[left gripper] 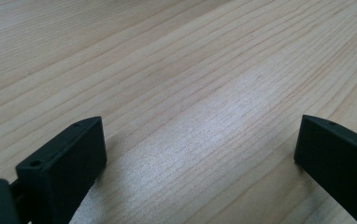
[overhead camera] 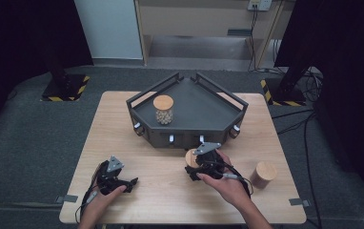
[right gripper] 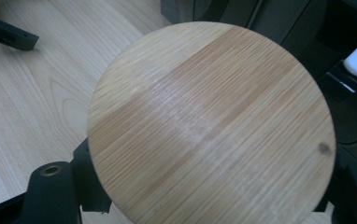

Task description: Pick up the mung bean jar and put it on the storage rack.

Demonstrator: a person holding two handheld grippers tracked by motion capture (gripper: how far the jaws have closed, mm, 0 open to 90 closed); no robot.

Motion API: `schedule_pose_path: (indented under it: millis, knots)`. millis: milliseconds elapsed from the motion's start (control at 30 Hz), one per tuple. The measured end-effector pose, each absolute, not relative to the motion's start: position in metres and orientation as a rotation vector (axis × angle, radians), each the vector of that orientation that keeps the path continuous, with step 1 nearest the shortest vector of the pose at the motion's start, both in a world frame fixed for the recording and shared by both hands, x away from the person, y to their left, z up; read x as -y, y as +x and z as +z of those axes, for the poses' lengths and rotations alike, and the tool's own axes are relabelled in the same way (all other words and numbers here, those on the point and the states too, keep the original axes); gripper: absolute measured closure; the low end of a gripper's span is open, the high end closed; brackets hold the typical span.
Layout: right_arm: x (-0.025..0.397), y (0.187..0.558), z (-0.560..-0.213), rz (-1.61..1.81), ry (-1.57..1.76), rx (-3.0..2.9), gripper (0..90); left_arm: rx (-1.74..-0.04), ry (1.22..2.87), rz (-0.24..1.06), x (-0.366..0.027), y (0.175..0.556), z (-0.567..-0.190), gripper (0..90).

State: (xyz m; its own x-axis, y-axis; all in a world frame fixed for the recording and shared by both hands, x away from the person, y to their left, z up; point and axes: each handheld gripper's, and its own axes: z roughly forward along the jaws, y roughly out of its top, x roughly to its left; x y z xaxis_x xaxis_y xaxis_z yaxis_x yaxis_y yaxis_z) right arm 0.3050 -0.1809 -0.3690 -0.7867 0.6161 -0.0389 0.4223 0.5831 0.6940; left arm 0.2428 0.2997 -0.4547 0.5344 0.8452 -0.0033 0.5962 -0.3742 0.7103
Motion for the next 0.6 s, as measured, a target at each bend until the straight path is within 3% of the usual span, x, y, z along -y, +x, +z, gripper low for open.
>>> schedule_pose_path:
  millis: [600]
  knots:
    - [0.187, 0.305, -0.346, 0.996, 0.85, -2.545, 25.7, -1.161, 2.107, 0.48, -0.3, 0.243, -0.455, 0.8]
